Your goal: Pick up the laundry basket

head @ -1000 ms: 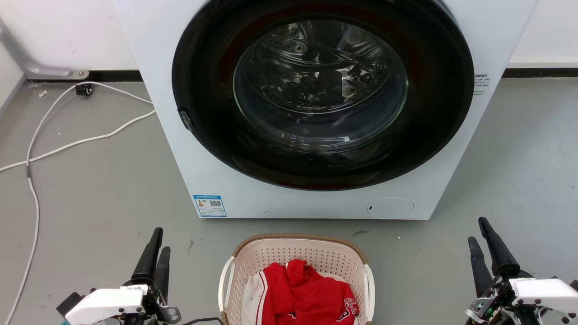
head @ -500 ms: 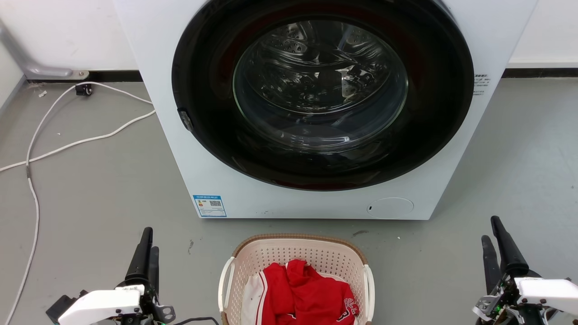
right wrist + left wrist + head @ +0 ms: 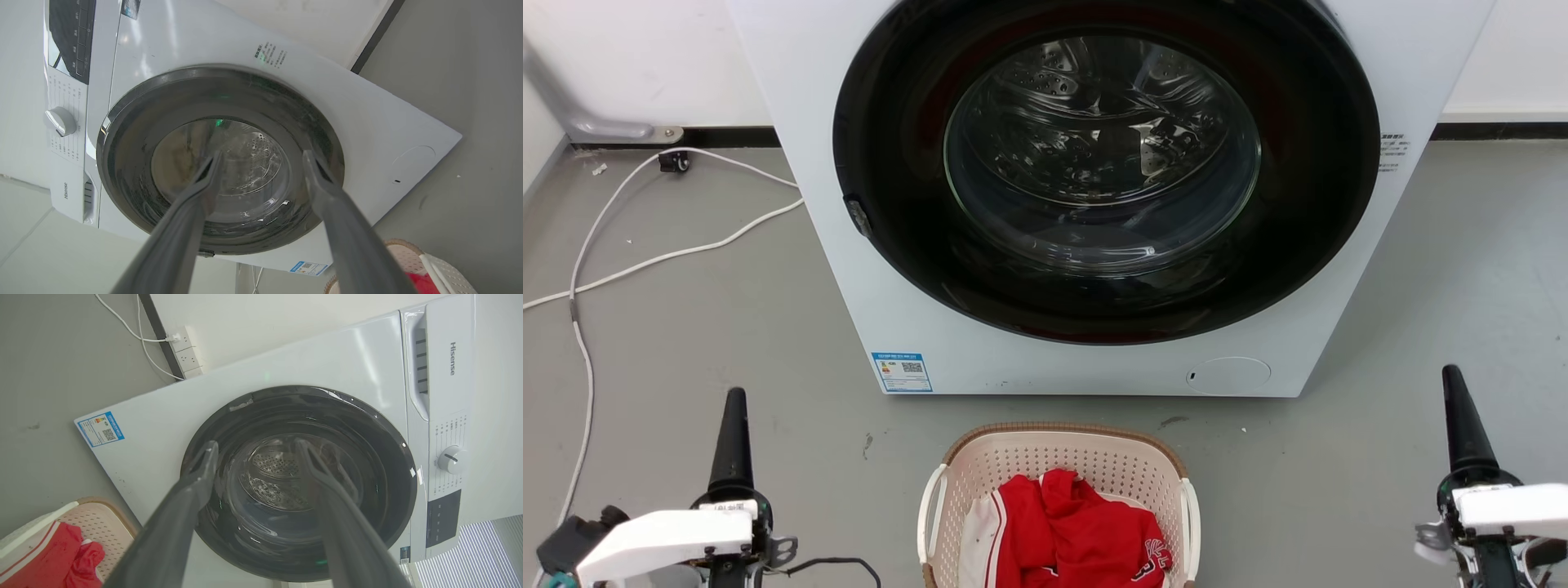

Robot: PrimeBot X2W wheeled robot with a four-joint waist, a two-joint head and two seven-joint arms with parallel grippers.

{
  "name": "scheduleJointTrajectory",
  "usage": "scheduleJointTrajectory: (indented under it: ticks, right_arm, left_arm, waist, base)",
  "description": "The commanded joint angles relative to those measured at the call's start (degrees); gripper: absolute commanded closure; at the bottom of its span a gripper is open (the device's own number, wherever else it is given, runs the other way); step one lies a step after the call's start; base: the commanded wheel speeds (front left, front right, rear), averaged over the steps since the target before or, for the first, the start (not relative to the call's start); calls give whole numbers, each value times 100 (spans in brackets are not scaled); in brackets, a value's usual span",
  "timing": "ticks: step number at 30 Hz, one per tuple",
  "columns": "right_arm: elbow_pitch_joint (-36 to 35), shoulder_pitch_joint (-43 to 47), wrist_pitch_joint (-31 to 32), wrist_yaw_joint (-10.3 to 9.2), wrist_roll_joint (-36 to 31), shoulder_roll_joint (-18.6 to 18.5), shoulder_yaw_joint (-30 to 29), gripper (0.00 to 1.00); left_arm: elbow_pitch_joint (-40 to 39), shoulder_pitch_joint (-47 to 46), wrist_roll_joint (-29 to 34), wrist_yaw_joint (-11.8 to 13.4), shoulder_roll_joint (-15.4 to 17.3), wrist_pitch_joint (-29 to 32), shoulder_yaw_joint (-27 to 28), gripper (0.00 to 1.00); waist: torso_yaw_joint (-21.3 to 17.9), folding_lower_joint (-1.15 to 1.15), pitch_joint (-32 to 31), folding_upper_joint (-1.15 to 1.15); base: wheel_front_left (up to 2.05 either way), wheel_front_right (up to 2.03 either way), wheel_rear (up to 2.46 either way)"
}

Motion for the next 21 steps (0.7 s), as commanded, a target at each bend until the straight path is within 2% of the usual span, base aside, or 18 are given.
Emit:
scheduleJointTrajectory:
  ticks: [1, 9, 21]
  right_arm:
    - [-304, -161, -78, 10, -519, -24, 7, 0]
    - [-805, -163, -217, 11, -1653, -25, 57, 0]
    - [-1313, -42, -433, 11, -3082, -26, 203, 0]
  left_arm:
    - [-299, -58, 392, 55, 23, -78, 18, 0]
    - [-828, -19, 1164, 326, 26, -219, -22, 0]
    - [-1404, 181, 3230, 613, 29, -436, -656, 0]
  waist:
    - [-3, 0, 8, 0]
    - [-13, 0, 35, 0]
    - [-10, 0, 55, 0]
  base:
    - [0, 0, 0]
    - [0, 0, 0]
    - [0, 0, 0]
